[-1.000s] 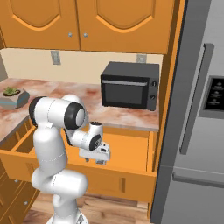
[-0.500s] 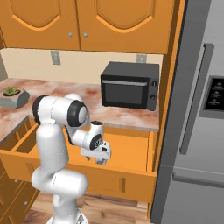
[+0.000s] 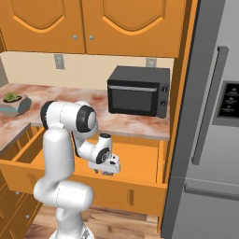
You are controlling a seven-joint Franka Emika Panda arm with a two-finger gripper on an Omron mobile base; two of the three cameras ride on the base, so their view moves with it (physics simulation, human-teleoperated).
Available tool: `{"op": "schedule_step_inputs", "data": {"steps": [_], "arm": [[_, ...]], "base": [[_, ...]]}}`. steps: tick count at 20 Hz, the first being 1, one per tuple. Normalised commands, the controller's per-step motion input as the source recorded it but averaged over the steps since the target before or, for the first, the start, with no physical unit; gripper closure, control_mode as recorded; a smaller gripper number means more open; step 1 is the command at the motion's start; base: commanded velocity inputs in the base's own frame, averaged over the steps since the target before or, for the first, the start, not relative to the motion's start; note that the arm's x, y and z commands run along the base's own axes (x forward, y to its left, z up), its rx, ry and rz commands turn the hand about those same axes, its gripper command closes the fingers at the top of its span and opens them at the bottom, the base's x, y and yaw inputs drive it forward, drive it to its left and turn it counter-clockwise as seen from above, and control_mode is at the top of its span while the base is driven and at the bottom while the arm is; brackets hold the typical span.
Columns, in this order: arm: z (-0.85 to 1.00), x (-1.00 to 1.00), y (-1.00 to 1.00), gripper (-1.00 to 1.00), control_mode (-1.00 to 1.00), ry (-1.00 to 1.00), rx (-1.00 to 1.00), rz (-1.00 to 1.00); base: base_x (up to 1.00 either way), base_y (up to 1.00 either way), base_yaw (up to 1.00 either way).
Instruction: Restock the sink supplies by placing the sponge and soap dispenser on the counter and next to the sink. Make sure the soap dispenser is upright.
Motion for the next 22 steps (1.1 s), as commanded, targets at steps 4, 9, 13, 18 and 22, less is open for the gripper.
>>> {"op": "schedule_step_inputs", "data": {"steps": [4, 9, 13, 18, 22], "arm": [[-0.2, 0.0, 0.0, -1.0, -1.0, 0.0, 0.0, -0.03], [-0.26, 0.0, 0.0, -1.0, -1.0, 0.0, 0.0, -0.01], [-0.26, 0.01, 0.0, -1.0, -1.0, 0.0, 0.0, 0.0], [-0.28, 0.0, 0.0, 1.0, -1.0, 0.0, 0.0, 0.0], [-0.2, 0.0, 0.0, 1.0, -1.0, 0.0, 0.0, 0.0]], "base": [[0.0, 0.0, 0.0], [0.0, 0.0, 0.0], [0.0, 0.0, 0.0], [0.0, 0.0, 0.0], [0.0, 0.0, 0.0]]}}
